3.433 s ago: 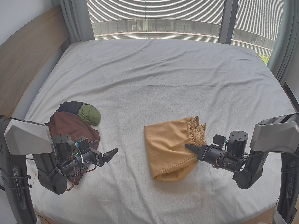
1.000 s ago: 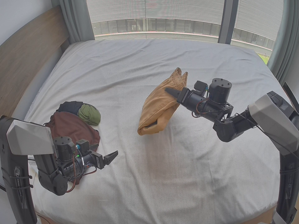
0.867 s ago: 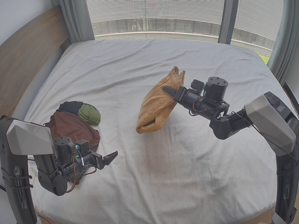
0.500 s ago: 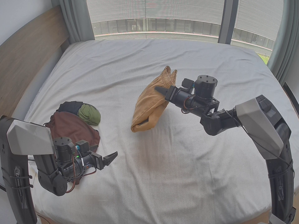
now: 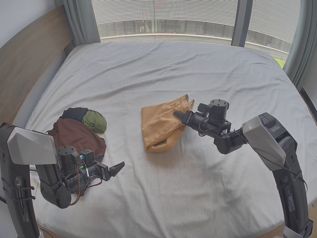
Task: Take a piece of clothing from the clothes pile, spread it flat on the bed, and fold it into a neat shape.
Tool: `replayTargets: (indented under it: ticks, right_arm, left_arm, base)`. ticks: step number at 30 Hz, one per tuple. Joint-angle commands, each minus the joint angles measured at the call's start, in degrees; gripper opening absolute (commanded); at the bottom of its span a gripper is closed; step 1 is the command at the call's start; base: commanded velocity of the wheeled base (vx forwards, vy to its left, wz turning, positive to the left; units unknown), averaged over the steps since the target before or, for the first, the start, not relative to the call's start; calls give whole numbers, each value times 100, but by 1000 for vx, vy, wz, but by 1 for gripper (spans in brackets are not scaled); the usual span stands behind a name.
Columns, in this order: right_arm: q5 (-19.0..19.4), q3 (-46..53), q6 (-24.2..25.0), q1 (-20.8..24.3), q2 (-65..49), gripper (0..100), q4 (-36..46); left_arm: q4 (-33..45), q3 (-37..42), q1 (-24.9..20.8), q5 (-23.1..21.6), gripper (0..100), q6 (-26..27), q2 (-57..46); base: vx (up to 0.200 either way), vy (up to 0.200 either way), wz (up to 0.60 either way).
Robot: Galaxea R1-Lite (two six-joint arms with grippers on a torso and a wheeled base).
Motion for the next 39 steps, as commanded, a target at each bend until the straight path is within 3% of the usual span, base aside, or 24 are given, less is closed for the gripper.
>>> replayTargets:
  ticks: [1,10,26,27,39]
  right_arm:
    - [-24,567,3,-117,-15,0,-247]
    - [-226,1533,3,-20,56,0,-1266]
    - [-322,1780,3,-64,179,0,-1670]
    - [-331,1823,-5,-90,152,100,-1688]
    - [-322,2623,-278,-811,-762,100,-1829]
  left_arm:
    - [-32,1,-1,-3,100,-2,-1]
    - [-32,-8,-10,-3,100,-2,8]
    - [-32,-8,-10,-3,100,-2,-1]
    - [-32,-8,-10,-3,100,-2,8]
    - [-32,-17,-10,6,100,-11,-1]
  base:
    - [0,0,0]
    - [0,0,0]
    - [0,0,0]
    - [0,0,0]
    - [0,0,0]
